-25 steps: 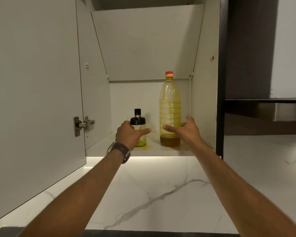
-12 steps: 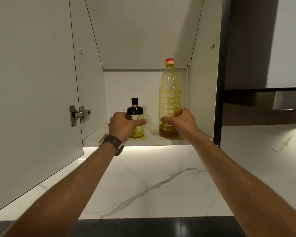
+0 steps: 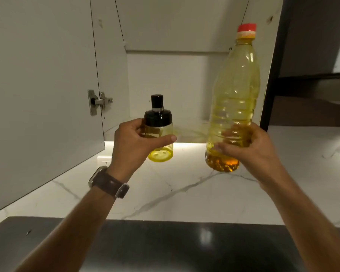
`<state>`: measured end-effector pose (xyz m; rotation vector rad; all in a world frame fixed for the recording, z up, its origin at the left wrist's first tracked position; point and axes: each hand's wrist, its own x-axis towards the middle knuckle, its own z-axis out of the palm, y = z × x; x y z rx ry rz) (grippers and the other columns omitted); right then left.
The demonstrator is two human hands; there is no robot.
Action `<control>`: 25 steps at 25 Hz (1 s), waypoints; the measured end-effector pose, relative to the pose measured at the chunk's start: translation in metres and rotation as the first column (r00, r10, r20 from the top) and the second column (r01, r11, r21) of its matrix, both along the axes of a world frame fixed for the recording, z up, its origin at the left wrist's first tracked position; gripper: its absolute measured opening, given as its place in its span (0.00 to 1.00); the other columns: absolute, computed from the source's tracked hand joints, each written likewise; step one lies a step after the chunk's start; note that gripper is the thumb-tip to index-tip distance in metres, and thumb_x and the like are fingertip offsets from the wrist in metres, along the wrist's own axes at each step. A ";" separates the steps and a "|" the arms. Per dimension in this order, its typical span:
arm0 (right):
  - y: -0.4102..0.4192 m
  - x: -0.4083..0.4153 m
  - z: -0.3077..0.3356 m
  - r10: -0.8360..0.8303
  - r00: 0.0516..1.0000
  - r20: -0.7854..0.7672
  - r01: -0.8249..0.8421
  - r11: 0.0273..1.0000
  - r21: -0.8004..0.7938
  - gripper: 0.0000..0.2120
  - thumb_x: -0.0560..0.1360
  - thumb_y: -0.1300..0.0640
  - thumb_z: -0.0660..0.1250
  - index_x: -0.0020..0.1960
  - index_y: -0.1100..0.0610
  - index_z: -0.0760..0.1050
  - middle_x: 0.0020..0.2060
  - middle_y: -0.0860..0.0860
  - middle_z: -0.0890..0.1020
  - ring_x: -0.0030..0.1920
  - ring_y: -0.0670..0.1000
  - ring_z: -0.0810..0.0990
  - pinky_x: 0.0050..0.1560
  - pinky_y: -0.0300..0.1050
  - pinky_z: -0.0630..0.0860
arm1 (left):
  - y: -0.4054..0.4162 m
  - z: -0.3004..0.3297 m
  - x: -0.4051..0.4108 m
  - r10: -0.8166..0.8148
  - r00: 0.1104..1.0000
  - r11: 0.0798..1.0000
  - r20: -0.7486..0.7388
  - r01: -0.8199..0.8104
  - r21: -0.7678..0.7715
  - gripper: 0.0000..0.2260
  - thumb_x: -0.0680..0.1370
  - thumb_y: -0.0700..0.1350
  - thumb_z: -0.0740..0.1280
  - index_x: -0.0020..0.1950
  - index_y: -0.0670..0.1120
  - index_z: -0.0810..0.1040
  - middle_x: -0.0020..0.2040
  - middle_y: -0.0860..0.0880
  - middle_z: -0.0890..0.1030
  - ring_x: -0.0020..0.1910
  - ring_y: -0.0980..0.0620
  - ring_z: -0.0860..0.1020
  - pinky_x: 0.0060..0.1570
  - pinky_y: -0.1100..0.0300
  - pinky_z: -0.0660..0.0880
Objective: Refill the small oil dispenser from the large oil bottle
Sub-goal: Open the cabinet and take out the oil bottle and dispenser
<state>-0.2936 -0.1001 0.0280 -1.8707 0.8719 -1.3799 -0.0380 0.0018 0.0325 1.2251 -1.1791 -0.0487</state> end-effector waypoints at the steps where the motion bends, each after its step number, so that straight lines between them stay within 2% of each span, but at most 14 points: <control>1: 0.010 -0.006 -0.016 0.010 1.000 -0.006 -0.010 1.000 0.017 0.40 0.57 0.43 0.86 0.66 0.47 0.75 0.56 0.45 0.85 0.56 0.49 0.85 0.54 0.53 0.83 | 0.008 -0.014 -0.003 -0.023 1.000 1.000 -0.010 0.023 0.014 0.24 0.58 0.58 0.83 0.51 0.53 0.86 0.42 0.55 0.88 0.42 0.54 0.86 0.46 0.58 0.83; 4: 0.036 -0.019 -0.076 0.048 0.997 -0.065 -0.042 0.996 0.082 0.39 0.56 0.41 0.83 0.65 0.43 0.74 0.55 0.43 0.85 0.53 0.47 0.86 0.51 0.49 0.84 | 0.026 -0.073 -0.003 -0.085 0.996 0.993 0.005 0.085 0.087 0.25 0.59 0.54 0.86 0.53 0.51 0.86 0.45 0.54 0.88 0.45 0.52 0.87 0.48 0.55 0.84; 6: 0.050 -0.025 -0.120 0.077 0.993 -0.094 -0.063 0.987 0.148 0.35 0.58 0.46 0.87 0.61 0.43 0.75 0.52 0.42 0.86 0.50 0.45 0.87 0.47 0.44 0.84 | 0.033 -0.120 -0.003 -0.134 0.990 0.982 -0.054 0.140 0.124 0.26 0.58 0.54 0.87 0.53 0.52 0.87 0.46 0.53 0.88 0.46 0.53 0.87 0.49 0.52 0.84; 8: 0.058 -0.028 -0.165 0.105 0.986 -0.127 -0.075 0.972 0.222 0.35 0.59 0.49 0.88 0.61 0.44 0.76 0.51 0.41 0.86 0.49 0.44 0.87 0.46 0.44 0.84 | 0.042 -0.167 -0.007 -0.154 0.979 0.974 -0.136 0.173 0.146 0.24 0.56 0.53 0.85 0.50 0.55 0.87 0.45 0.52 0.88 0.45 0.53 0.85 0.47 0.54 0.82; 12: 0.072 -0.030 -0.263 0.161 0.959 -0.235 -0.064 0.926 0.372 0.37 0.58 0.47 0.87 0.62 0.44 0.74 0.52 0.42 0.86 0.52 0.42 0.86 0.49 0.40 0.84 | 0.061 -0.268 -0.018 -0.109 0.989 0.973 -0.102 0.127 0.194 0.24 0.57 0.54 0.86 0.51 0.56 0.87 0.53 0.52 0.83 0.52 0.49 0.83 0.50 0.54 0.82; 15: 0.084 -0.029 -0.332 0.174 0.930 -0.323 -0.011 0.893 0.450 0.35 0.59 0.48 0.87 0.59 0.44 0.73 0.52 0.44 0.85 0.52 0.39 0.84 0.48 0.35 0.82 | 0.076 -0.336 -0.025 -0.086 0.984 0.947 -0.155 0.129 0.294 0.26 0.58 0.54 0.86 0.55 0.56 0.86 0.54 0.53 0.82 0.53 0.47 0.83 0.52 0.53 0.83; 17: 0.087 -0.029 -0.368 0.178 0.915 -0.362 0.025 0.871 0.490 0.36 0.59 0.49 0.87 0.59 0.43 0.70 0.53 0.43 0.83 0.53 0.41 0.83 0.48 0.34 0.81 | 0.085 -0.375 -0.028 -0.051 0.988 0.931 -0.149 0.101 0.351 0.27 0.59 0.54 0.86 0.56 0.56 0.85 0.54 0.53 0.83 0.55 0.48 0.83 0.54 0.53 0.83; 20: 0.088 -0.030 -0.405 0.149 0.912 -0.382 0.080 0.849 0.522 0.36 0.60 0.51 0.87 0.58 0.42 0.68 0.55 0.43 0.81 0.55 0.44 0.82 0.48 0.33 0.79 | 0.096 -0.417 -0.029 0.023 0.992 0.894 -0.121 0.034 0.447 0.27 0.59 0.55 0.85 0.56 0.56 0.84 0.54 0.56 0.84 0.56 0.52 0.82 0.55 0.52 0.81; 25: 0.081 -0.030 -0.435 0.086 0.920 -0.383 0.140 0.839 0.526 0.38 0.61 0.54 0.87 0.62 0.43 0.67 0.56 0.42 0.79 0.57 0.43 0.80 0.46 0.31 0.77 | 0.102 -0.458 -0.026 0.083 0.982 0.814 -0.168 0.031 0.580 0.28 0.60 0.45 0.88 0.56 0.57 0.84 0.54 0.57 0.84 0.54 0.55 0.83 0.52 0.49 0.83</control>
